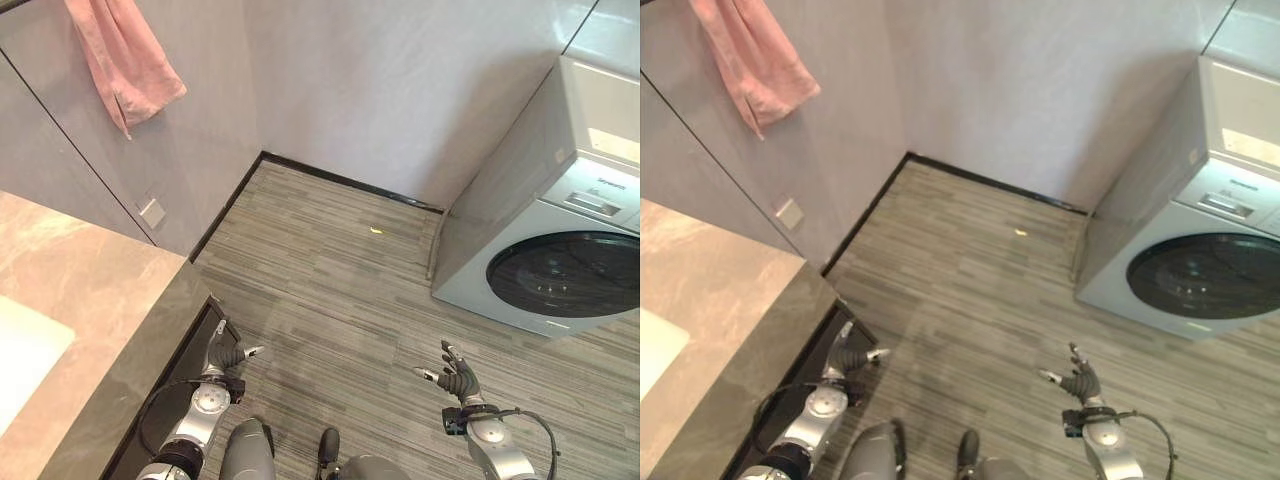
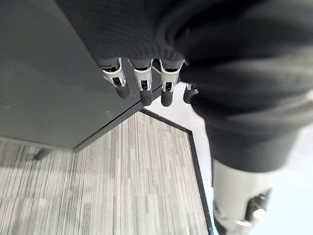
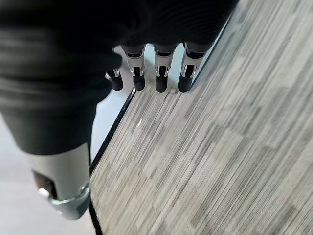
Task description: Put brush and paste in cup on sink, flatten towel.
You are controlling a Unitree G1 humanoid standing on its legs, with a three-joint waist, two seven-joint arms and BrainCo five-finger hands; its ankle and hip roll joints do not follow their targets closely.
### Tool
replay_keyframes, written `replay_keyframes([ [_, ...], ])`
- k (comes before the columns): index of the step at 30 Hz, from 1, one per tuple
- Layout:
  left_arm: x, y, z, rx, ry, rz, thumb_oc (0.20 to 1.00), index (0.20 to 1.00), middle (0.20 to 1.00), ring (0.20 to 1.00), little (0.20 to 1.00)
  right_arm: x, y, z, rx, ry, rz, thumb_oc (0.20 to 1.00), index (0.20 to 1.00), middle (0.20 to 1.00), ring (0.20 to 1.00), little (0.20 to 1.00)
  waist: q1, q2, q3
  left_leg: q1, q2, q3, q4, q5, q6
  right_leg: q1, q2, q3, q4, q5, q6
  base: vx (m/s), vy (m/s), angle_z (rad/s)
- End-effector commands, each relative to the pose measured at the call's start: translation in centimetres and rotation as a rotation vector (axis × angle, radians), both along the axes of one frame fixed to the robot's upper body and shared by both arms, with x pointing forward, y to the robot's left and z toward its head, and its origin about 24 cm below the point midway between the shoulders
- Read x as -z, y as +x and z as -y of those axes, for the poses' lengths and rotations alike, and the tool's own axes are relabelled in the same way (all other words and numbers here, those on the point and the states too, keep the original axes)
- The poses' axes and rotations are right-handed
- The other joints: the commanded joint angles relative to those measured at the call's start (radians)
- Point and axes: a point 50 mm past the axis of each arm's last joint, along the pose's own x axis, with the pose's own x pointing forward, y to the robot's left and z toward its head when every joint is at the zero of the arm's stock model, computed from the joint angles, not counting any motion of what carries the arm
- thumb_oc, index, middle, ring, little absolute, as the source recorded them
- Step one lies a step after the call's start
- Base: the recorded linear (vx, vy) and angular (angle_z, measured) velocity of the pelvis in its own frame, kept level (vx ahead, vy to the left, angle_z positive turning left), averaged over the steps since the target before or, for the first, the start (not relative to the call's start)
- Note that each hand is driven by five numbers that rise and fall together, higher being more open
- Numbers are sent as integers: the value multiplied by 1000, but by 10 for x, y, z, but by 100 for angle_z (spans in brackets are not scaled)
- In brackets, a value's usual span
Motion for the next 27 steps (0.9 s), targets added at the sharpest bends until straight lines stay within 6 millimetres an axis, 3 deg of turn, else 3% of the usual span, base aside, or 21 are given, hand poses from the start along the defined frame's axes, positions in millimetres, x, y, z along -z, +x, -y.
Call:
replay_keyframes([
  [1, -22, 18, -4, 53, 52, 102, 1000, 1000, 1000, 1000, 1000, -18, -3, 5, -69, -61, 87, 1000, 1000, 1000, 1000, 1000, 9, 16, -15, 17, 8, 145, -159, 143, 26, 38, -24, 54, 115, -104, 141, 707, 99, -3],
  [2, -21, 18, -4, 52, 52, 96, 1000, 1000, 1000, 1000, 1000, -17, -2, 3, -86, -69, 81, 1000, 1000, 1000, 1000, 1000, 9, 13, -25, 27, -3, 153, -180, 140, 25, 66, -28, 59, 121, -127, 149, 659, 122, 34],
  [4, -16, 9, -9, 45, 66, 69, 1000, 1000, 1000, 1000, 1000, -13, 2, -7, -120, -62, 66, 1000, 1000, 1000, 1000, 1000, 35, 6, -55, 40, -25, 103, -133, 150, 63, 99, -34, 91, 148, -148, 157, 697, 197, 20],
  [6, -6, -3, -16, 71, 103, 9, 1000, 1000, 1000, 1000, 1000, -10, 7, -14, -109, -63, 59, 1000, 1000, 1000, 1000, 1000, 51, -18, -70, 65, -57, 114, -80, 89, 108, 70, -81, 126, 311, -67, 212, 522, 264, -87],
  [7, -3, -9, -20, 59, 106, -10, 1000, 1000, 1000, 1000, 1000, -10, 9, -17, -106, -56, 65, 1000, 1000, 1000, 1000, 1000, 52, -24, -72, 85, -82, 118, -72, 61, 133, 34, -104, 140, 415, 31, 250, 433, 364, -85],
  [8, 1, -14, -24, 33, 100, -26, 1000, 1000, 1000, 1000, 1000, -10, 11, -20, -95, -43, 71, 1000, 1000, 1000, 1000, 1000, 44, -7, -55, 145, -104, 114, -74, 18, 170, -55, -148, 133, 645, 192, 285, 448, 407, -46],
  [9, 1, -16, -25, 25, 96, -33, 1000, 1000, 1000, 1000, 1000, -11, 14, -22, -94, -37, 76, 1000, 1000, 1000, 1000, 1000, 36, 17, -46, 173, -96, 109, -79, 6, 182, -97, -152, 122, 723, 230, 279, 447, 418, 4],
  [11, 3, -18, -27, 21, 98, -41, 1000, 1000, 1000, 1000, 1000, -14, 17, -24, -92, -34, 94, 1000, 1000, 1000, 1000, 1000, 20, 51, -28, 233, -96, 94, -92, -23, 202, -182, -183, 86, 832, 215, 266, 297, 251, 49],
  [12, 3, -18, -27, 21, 97, -41, 1000, 1000, 1000, 1000, 1000, -14, 17, -24, -92, -34, 94, 1000, 1000, 1000, 1000, 1000, 18, 47, -26, 235, -101, 93, -92, -24, 203, -182, -189, 86, 840, 209, 267, 259, 128, 56],
  [13, 3, -18, -27, 23, 99, -45, 1000, 1000, 1000, 1000, 1000, -14, 17, -25, -92, -30, 95, 1000, 1000, 1000, 1000, 1000, 0, 55, -20, 269, -108, 70, -105, -32, 203, -222, -181, 92, 826, 161, 257, 300, 63, 44],
  [15, 3, -16, -28, 17, 99, -46, 1000, 1000, 1000, 1000, 1000, -13, 15, -29, -90, -7, 93, 1000, 1000, 1000, 1000, 1000, -19, 55, -14, 323, -132, 28, -122, -49, 192, -276, -183, 80, 680, 92, 232, 464, 65, 54],
  [16, 4, -16, -27, 13, 92, -47, 1000, 1000, 1000, 1000, 1000, -13, 15, -29, -89, 0, 97, 1000, 1000, 1000, 1000, 1000, -27, 59, -12, 339, -134, 10, -125, -57, 184, -279, -204, 52, 603, 88, 227, 291, 21, 49],
  [17, 4, -16, -27, 13, 92, -47, 1000, 1000, 1000, 1000, 1000, -13, 15, -29, -89, 0, 97, 1000, 1000, 1000, 1000, 1000, -28, 59, -11, 340, -134, 9, -125, -57, 184, -276, -204, 50, 602, 88, 227, 232, -15, 57],
  [18, 3, -13, -25, 14, 91, -42, 1000, 1000, 1000, 1000, 1000, -13, 14, -29, -87, 1, 99, 1000, 1000, 1000, 1000, 1000, -36, 56, -9, 350, -139, -8, -125, -71, 174, -295, -216, 47, 502, 84, 224, 444, -97, 55],
  [19, 3, -9, -20, 35, 92, -42, 1000, 1000, 1000, 1000, 1000, -14, 13, -28, -83, 0, 102, 1000, 1000, 1000, 1000, 1000, -60, 46, -6, 388, -157, -55, -114, -111, 155, -324, -217, 107, 283, 115, 235, 560, -110, 62],
  [21, 3, -9, -20, 40, 93, -39, 1000, 1000, 1000, 1000, 1000, -16, 12, -29, -87, 3, 110, 1000, 1000, 1000, 1000, 1000, -66, 43, -6, 402, -157, -64, -115, -121, 149, -320, -230, 114, 229, 141, 247, 412, -82, 65],
  [22, 3, -9, -20, 45, 99, -35, 1000, 1000, 1000, 1000, 1000, -19, 12, -30, -97, 5, 125, 1000, 1000, 1000, 1000, 1000, -75, 32, -10, 418, -158, -79, -106, -148, 133, -345, -256, 136, 125, 183, 273, 271, -59, 86],
  [25, 3, -10, -18, 56, 101, -32, 1000, 1000, 1000, 1000, 1000, -20, 11, -29, -103, 5, 127, 1000, 1000, 1000, 1000, 1000, -85, 30, -11, 446, -151, -113, -95, -184, 120, -349, -271, 163, 85, 205, 294, 376, -99, 81],
  [27, 4, -11, -17, 65, 99, -39, 1000, 1000, 1000, 1000, 1000, -19, 10, -29, -114, 4, 119, 1000, 1000, 1000, 1000, 1000, -95, 21, -20, 477, -148, -156, -87, -197, 111, -355, -255, 227, 114, 228, 309, 418, -138, 104],
])
